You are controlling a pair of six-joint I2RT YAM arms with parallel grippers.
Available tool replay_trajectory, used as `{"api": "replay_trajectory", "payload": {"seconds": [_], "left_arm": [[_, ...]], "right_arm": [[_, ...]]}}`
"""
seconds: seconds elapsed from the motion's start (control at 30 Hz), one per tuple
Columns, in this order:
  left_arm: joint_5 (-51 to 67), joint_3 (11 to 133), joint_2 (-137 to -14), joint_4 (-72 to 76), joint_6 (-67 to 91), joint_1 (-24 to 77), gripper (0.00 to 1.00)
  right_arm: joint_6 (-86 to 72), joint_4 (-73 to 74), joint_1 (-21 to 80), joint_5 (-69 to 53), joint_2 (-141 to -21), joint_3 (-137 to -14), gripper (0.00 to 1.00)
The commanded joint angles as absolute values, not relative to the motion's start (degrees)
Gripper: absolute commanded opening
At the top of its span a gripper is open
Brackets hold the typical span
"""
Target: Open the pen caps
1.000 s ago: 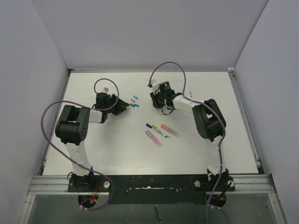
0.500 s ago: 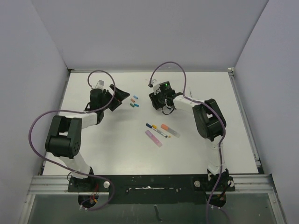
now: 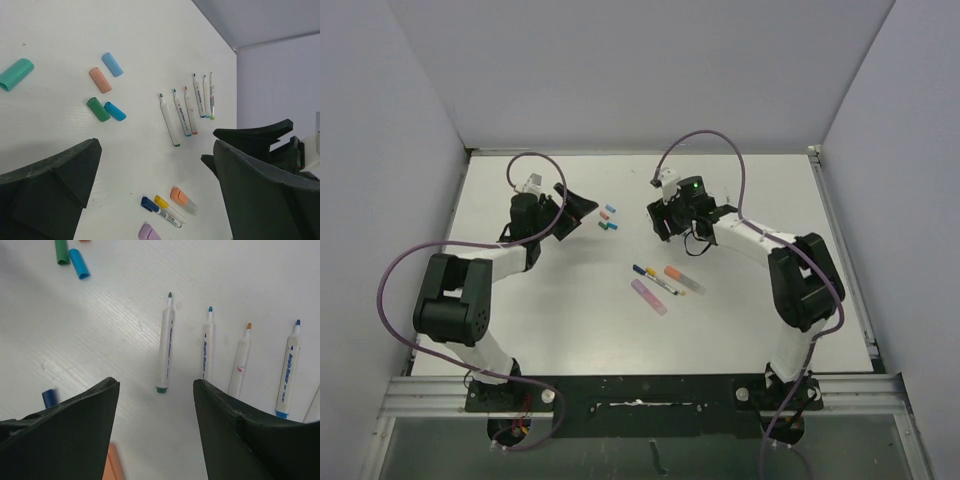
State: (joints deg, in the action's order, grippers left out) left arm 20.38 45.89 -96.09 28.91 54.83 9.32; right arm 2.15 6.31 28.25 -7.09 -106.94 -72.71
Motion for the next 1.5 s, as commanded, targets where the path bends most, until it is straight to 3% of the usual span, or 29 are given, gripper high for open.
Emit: {"api": "replay_trajectory", "payload": {"seconds": [0.0, 0.5, 1.47], "left_arm": [[22.07, 46.23, -92.24, 31.82, 54.11, 9.03, 0.98], [23.51, 45.38, -92.77, 33.29, 55.10, 9.49, 0.98], [23.99, 45.83, -93.58, 33.31, 55.19, 9.47, 0.98]], "right_arm": [[1.03, 7.93, 29.89, -7.19, -99.82, -67.40, 0.63], [-0.95, 12.41, 32.90, -3.06, -92.30, -55.69, 0.63], [-1.62, 12.96, 33.42, -1.91, -94.81, -53.27, 0.59]]}}
